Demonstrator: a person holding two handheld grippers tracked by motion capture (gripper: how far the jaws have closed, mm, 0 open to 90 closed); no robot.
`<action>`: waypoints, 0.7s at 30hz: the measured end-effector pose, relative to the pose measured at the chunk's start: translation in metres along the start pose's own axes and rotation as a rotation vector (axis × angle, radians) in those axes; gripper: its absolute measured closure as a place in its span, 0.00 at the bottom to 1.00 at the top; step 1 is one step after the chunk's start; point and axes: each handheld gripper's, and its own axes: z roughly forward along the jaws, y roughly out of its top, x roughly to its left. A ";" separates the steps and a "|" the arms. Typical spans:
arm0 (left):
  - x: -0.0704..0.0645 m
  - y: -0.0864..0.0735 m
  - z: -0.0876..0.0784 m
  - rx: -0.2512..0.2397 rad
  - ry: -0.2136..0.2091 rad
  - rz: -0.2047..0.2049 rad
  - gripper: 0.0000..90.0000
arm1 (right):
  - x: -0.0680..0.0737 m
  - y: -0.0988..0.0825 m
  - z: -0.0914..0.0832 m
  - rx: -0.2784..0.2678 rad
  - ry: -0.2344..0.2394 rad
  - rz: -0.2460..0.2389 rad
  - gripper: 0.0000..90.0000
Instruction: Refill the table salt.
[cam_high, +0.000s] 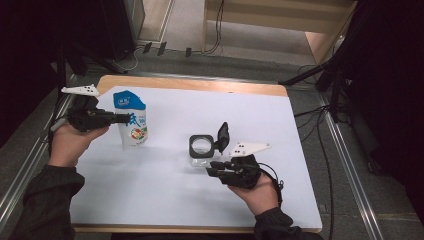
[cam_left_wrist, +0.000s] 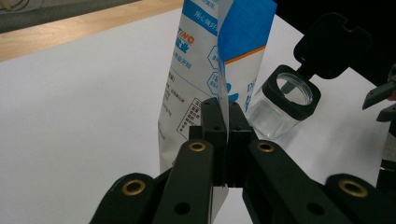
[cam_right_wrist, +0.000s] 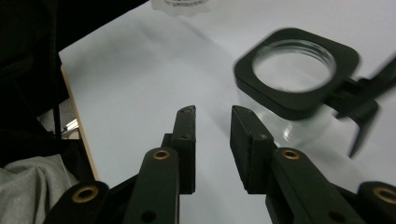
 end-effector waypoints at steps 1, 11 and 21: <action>-0.001 0.000 0.000 -0.003 -0.001 -0.011 1.00 | 0.003 0.002 0.002 0.003 0.003 -0.003 0.81; -0.009 -0.002 -0.007 0.002 -0.001 -0.005 1.00 | 0.018 0.024 0.035 0.022 0.063 -0.045 0.75; -0.021 -0.005 -0.015 -0.003 -0.002 -0.015 1.00 | 0.026 0.047 0.075 0.038 0.119 -0.094 0.65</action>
